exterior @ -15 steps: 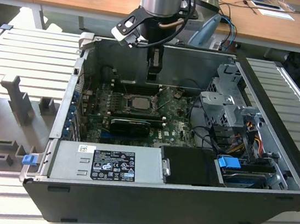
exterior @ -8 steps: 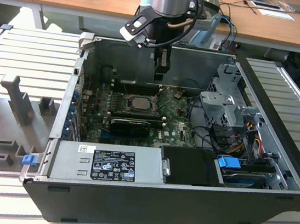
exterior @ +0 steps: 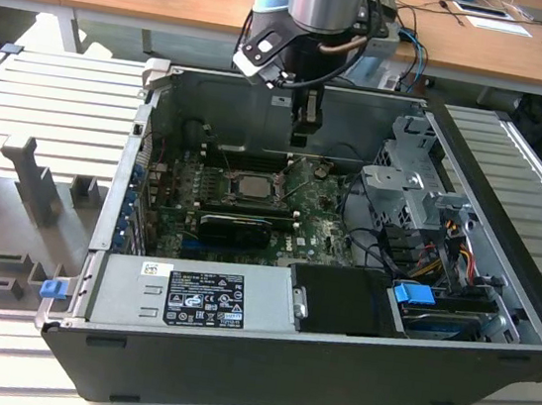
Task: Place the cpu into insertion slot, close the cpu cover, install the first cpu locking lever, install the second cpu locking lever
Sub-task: 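Close the cpu cover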
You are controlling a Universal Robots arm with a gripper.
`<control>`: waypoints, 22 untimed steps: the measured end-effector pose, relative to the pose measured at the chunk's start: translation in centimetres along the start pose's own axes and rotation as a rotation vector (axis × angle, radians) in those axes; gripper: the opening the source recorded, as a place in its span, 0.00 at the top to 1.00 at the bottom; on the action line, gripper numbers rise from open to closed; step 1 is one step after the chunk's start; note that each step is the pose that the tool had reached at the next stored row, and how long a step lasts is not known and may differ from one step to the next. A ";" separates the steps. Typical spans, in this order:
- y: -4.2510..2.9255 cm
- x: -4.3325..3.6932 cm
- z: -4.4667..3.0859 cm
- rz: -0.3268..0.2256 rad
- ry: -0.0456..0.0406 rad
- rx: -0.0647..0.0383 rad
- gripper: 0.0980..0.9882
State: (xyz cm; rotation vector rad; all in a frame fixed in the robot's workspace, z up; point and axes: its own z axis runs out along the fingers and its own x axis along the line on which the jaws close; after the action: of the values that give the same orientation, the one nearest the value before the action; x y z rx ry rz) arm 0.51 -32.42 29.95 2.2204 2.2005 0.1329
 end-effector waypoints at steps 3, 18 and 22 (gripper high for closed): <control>0.64 0.01 0.04 0.000 -0.0001 0.000 0.99; 1.86 -0.09 2.00 0.000 -0.0003 0.001 0.99; 2.20 -0.09 2.13 0.000 0.0003 0.001 0.99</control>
State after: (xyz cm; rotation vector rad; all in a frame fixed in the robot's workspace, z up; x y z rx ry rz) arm 2.86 -32.42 27.97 2.2211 2.2013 0.1320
